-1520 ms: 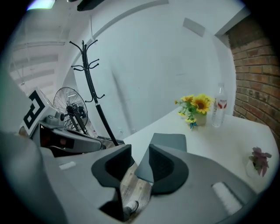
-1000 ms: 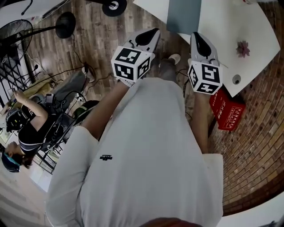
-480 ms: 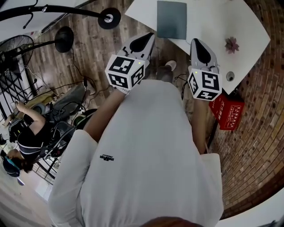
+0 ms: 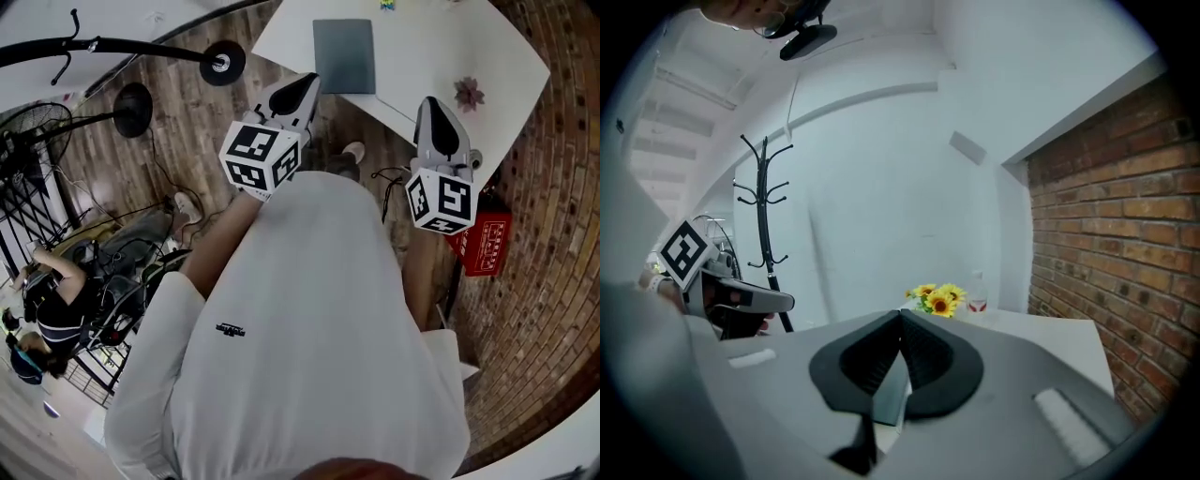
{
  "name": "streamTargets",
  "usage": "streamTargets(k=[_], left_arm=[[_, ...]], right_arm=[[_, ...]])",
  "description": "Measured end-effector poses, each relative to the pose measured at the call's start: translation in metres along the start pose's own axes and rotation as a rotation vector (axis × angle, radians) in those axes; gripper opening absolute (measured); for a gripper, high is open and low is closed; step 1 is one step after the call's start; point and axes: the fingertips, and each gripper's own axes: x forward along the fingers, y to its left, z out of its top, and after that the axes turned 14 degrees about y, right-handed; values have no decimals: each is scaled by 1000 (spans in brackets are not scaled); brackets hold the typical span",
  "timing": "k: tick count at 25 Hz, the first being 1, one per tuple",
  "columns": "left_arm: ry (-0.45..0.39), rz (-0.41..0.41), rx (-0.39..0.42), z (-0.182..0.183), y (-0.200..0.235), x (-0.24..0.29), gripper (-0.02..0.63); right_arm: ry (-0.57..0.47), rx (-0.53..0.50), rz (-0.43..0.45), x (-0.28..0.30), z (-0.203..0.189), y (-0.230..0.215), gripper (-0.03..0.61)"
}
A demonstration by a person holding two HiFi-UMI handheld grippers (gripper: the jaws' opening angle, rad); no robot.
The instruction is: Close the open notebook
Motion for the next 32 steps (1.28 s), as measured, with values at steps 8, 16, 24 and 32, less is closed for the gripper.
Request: streamTargets(k=[8,16,24,32], left_arm=[[-44,-43,48,24,-19,-2,9],[-56,-84,73,34,-33,7,9],[-49,-112,104,37,-42,9,9],[-46,-132,132,39,-51,8,9]], right_arm=[[-97,29,-103,-32,8,-26,12],[-142,48,-155,-55,13,-36,12],[-159,73,-183,-63,13,-36,12],[-161,85,-196,-68,6,-35,12]])
